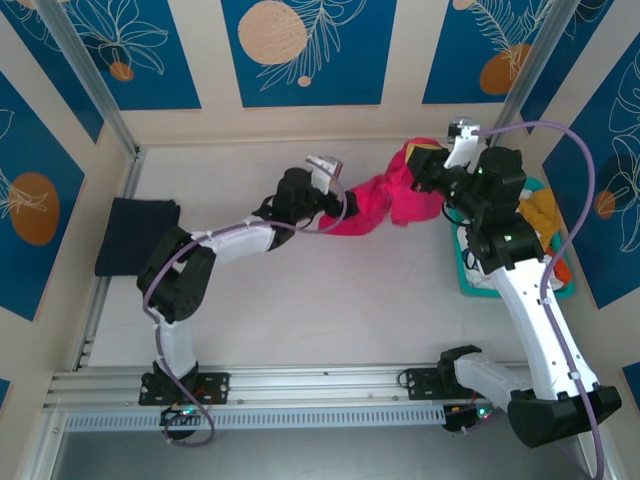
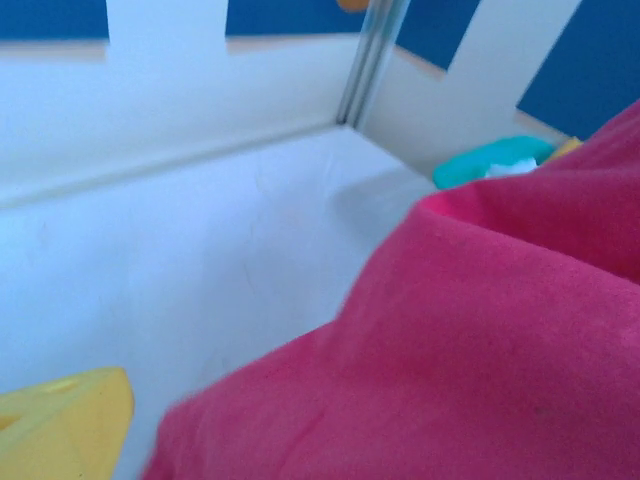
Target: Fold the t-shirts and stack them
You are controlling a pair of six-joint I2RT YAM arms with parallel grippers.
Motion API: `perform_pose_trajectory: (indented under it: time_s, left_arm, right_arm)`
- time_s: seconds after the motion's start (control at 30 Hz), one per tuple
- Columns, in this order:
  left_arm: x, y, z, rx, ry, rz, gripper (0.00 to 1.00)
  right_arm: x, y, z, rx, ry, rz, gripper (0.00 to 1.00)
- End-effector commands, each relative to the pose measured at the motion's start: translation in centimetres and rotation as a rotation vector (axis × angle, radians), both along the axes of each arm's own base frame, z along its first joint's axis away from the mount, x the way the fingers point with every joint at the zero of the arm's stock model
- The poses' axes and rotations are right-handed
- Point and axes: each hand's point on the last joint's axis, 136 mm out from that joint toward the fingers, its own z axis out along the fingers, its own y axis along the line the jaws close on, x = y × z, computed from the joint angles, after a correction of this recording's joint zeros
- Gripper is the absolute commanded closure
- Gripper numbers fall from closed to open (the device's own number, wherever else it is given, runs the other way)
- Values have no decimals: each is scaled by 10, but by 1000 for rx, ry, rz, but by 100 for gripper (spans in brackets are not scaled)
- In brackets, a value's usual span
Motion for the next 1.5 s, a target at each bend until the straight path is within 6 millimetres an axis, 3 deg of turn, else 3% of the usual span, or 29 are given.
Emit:
perform_pose_trajectory:
  time_s: [0.0,0.13,0.33,0.6,0.7,0.77,0.83,0.93,1.0,1.07,1.13,1.2,1.3,1.47]
  left_arm:
    - [-43,20,-18,-50,90,-35,0]
    - [-88,66,-23,-112,91,29,0]
    - [-126,162,-12,-7,57,312,0]
    - [-172,283,37,69,-20,666,0]
    - [-188,318,56,70,-27,781,0]
    - [-194,329,65,82,-32,816,0]
    - [-198,336,71,90,-24,841,0]
    - [-197,337,73,96,9,861,0]
    - [-191,330,70,113,40,844,0]
    - [-183,316,63,133,72,806,0]
    - [-172,300,53,154,111,759,0]
    - [-158,278,38,186,161,699,0]
    - [-139,251,6,284,263,631,0]
    - [-113,220,-41,515,407,569,0]
  right_arm:
    - [14,0,-11,-25,6,-46,100]
    - [26,16,-24,-86,35,-32,100]
    - [37,72,-50,-193,82,24,100]
    - [33,179,-87,-244,115,185,100]
    - [25,229,-104,-247,151,284,100]
    - [15,263,-116,-242,178,358,100]
    - [0,298,-126,-257,181,441,84]
    - [-22,330,-129,-284,143,538,34]
    - [-25,326,-128,-267,132,525,15]
    - [-19,304,-130,-228,156,457,12]
    - [-7,269,-138,-163,219,359,12]
    - [1,225,-160,-83,327,240,15]
    - [-4,169,-201,-22,471,112,19]
    - [-38,118,-261,-78,615,7,23]
